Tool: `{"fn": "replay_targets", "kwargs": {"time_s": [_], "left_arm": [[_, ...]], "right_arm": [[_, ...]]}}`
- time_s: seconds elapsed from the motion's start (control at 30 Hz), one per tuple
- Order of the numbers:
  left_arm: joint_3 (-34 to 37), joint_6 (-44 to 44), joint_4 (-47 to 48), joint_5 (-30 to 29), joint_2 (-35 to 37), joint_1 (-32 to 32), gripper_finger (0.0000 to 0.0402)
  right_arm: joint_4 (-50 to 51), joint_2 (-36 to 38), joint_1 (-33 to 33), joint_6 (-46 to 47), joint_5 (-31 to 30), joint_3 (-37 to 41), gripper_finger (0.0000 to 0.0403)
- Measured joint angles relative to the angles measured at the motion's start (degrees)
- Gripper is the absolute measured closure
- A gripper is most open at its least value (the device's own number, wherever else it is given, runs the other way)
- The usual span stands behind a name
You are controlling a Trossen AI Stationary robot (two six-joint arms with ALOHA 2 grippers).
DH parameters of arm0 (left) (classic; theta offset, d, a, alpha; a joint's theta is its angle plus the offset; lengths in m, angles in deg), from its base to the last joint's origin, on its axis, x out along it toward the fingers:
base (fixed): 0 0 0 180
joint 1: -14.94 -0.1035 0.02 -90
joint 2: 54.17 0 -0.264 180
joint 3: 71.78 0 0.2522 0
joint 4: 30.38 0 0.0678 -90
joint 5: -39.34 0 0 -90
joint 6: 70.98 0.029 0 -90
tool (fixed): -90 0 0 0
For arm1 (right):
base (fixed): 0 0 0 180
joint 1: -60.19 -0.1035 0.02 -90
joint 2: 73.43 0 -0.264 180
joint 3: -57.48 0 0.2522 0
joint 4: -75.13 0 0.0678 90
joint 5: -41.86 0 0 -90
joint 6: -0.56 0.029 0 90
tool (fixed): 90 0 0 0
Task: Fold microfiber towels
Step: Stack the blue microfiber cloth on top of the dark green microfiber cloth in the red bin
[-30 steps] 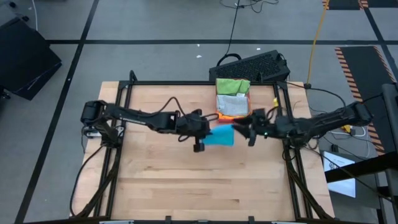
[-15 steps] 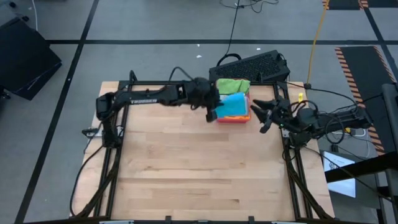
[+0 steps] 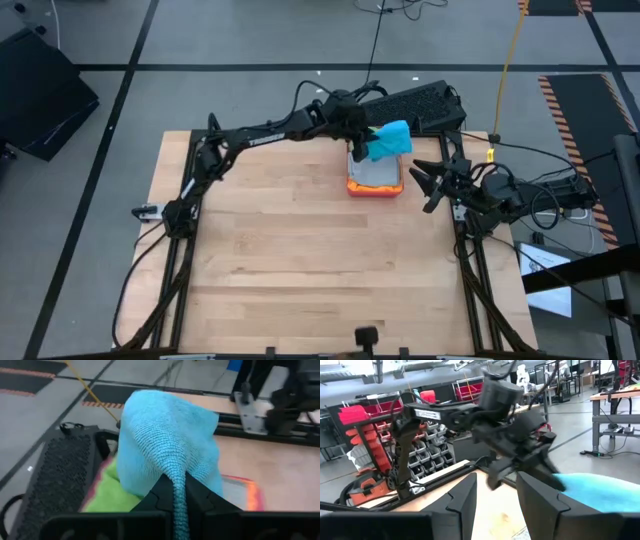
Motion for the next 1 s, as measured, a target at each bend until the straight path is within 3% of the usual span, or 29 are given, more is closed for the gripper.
{"fn": "replay_targets", "kwargs": {"time_s": [0.17,0.37,0.53,0.83,1.0], "left_arm": [[-4.25,1.09,1.71,2.12,-4.14,-3.49,0.0385],[-4.24,2.39,6.01,8.6,-5.62,-7.08,0.0385],[-4.22,4.4,8.55,9.97,-5.6,-8.39,0.0383],[-4.22,3.56,7.43,22.01,-5.6,-7.96,0.0388],[-4.22,3.36,6.4,17.97,-5.58,-8.24,0.0378]], "right_arm": [[1.67,-0.02,-0.02,1.52,0.26,0.0,0.0273],[1.9,-0.02,-0.02,2.09,0.31,0.02,0.0273],[1.88,-0.02,-0.02,2.29,0.26,0.02,0.0273],[1.63,-0.02,-0.02,2.53,0.22,0.02,0.0273],[1.61,-0.04,-0.02,2.55,0.22,0.02,0.0273]]}}
